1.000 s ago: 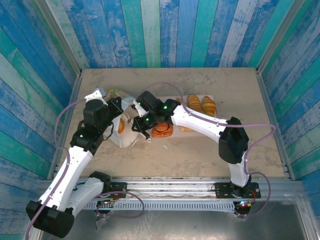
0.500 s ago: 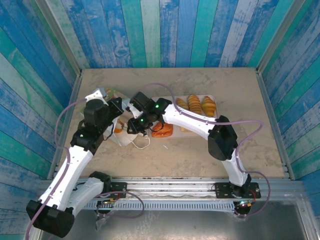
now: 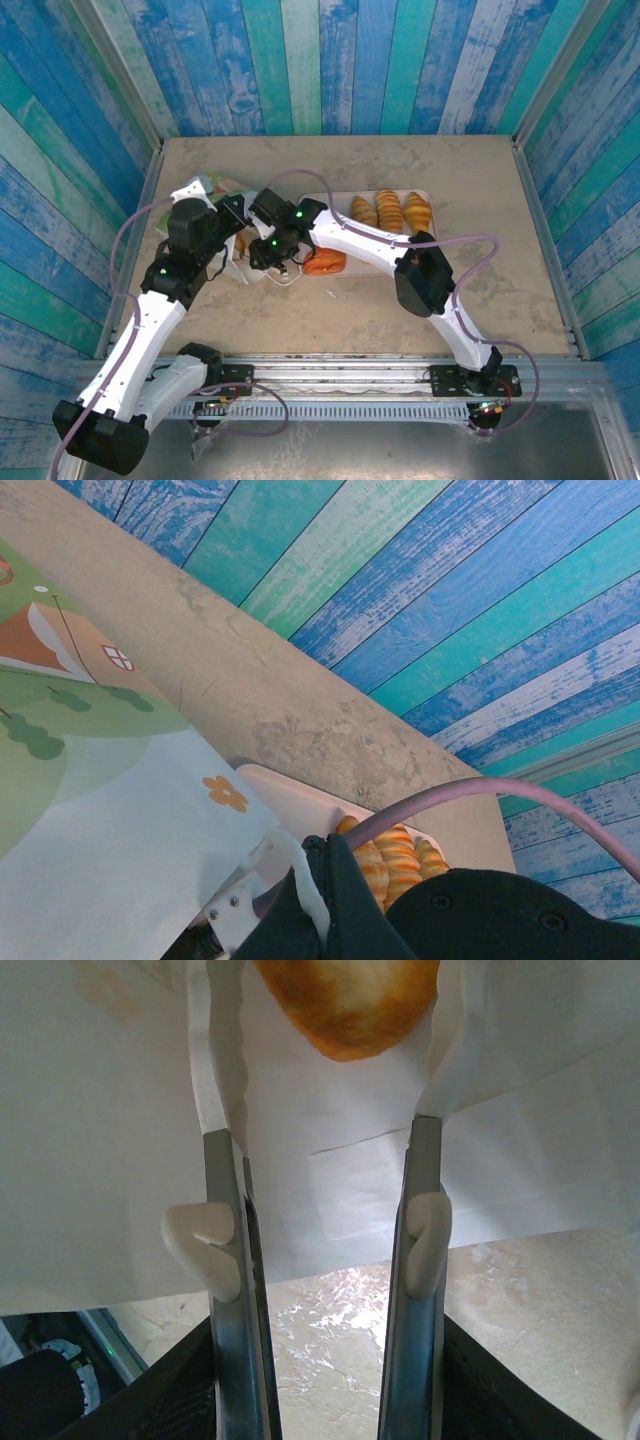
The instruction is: Take the fake bread out of the paper bag
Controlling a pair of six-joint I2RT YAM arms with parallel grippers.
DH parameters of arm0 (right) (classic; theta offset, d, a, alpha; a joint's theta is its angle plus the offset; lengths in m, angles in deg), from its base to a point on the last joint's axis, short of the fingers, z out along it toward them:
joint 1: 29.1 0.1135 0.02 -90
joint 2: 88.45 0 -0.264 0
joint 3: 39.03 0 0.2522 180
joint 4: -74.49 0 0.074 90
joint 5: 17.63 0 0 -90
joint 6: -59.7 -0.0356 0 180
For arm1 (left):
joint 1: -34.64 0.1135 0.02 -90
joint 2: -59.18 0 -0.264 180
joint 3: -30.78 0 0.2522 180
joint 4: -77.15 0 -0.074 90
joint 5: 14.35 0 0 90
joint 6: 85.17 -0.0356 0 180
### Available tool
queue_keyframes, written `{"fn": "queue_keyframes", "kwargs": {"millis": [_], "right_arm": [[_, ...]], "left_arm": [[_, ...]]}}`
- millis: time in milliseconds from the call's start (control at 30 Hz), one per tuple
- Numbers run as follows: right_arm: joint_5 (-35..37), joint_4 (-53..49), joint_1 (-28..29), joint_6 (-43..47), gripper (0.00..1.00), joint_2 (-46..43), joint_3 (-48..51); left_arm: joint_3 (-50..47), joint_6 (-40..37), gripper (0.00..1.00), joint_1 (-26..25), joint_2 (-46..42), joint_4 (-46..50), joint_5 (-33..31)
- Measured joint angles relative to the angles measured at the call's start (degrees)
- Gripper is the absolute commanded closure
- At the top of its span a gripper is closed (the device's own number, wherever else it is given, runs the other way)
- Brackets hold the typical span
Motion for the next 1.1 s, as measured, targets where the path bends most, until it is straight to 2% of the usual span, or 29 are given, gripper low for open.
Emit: {"fn": "queue_keyframes", "kwargs": {"millis": [200,467,567,667,800,1100], "right_arm": [[2.12,-2.23,0.59,0.90,0.48,1.20,-3.17],[0.79,-2.64,0.13,0.92,0.47,4.81,-6.10],[-0.39,-2.84,0.11,0.87,0.51,6.08,-6.23],[-1.68,-2.95,0.13,0.90,0.61,6.84,-6.25],[-1.97,-2.97,0.20,0.94,0.68,6.73,-6.25],[-0.26,-2.47,0.20,1.84,0.72,-0.98,0.61]], "left_arm": [[0.00,0.00,1.00,0.00,0.00,0.00,0.13],[0.00,-0.02,1.00,0.31,0.00,0.44,-0.55],[0.00,-0.02,1.00,0.26,0.00,0.44,-0.28],[0.00,-0.02,1.00,0.26,0.00,0.44,-0.07],[0.00,-0.04,1.00,0.26,0.00,0.46,0.04],[0.00,-1.05,1.00,0.24,0.00,0.52,-1.70]]}}
